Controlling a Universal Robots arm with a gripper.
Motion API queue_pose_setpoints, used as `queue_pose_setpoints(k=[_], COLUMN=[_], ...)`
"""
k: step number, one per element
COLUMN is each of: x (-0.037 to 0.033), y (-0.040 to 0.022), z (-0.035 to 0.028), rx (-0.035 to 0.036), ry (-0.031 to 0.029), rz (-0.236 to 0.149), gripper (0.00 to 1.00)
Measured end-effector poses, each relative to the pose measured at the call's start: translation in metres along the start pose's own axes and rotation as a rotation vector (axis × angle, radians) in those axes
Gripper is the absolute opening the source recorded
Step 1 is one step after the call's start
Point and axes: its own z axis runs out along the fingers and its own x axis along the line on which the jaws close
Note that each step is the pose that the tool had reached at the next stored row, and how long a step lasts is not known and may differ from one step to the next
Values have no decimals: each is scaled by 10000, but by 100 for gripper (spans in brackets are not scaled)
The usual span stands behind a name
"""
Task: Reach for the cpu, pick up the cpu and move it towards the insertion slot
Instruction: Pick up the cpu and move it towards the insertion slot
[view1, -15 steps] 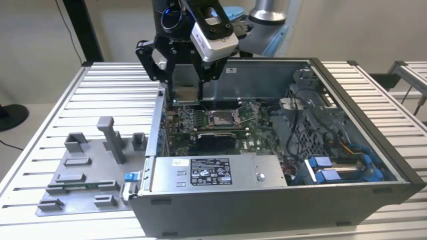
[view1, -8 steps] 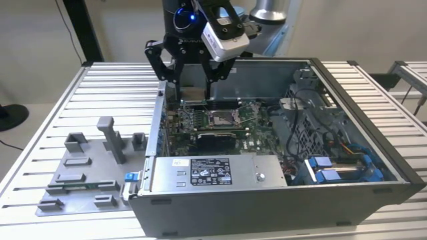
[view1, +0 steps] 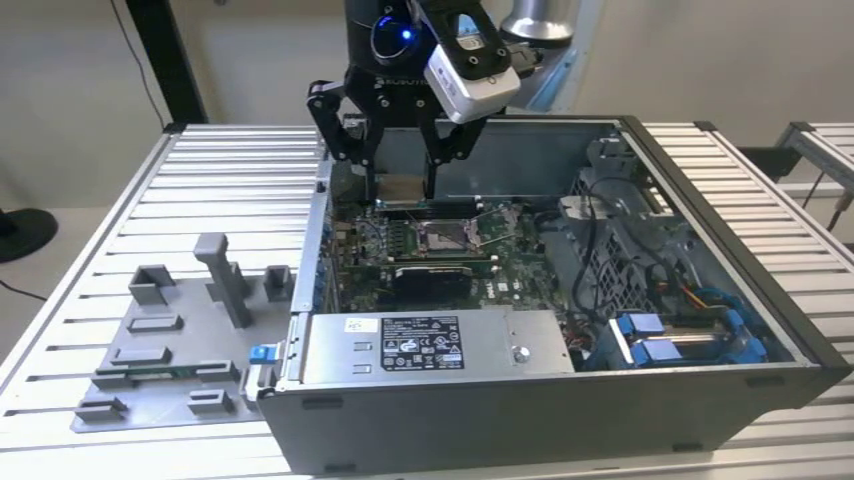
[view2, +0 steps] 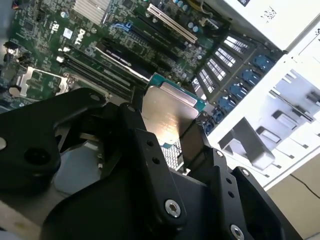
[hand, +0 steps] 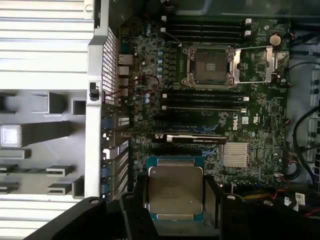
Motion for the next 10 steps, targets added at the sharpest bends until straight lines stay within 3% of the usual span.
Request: queue_pose_setpoints(k=[6,10], x=[-123,-249], y=[-1,-1], z=[-1,-1], rx=[0,0], ry=[0,0], rz=[0,0], gripper=[0,0])
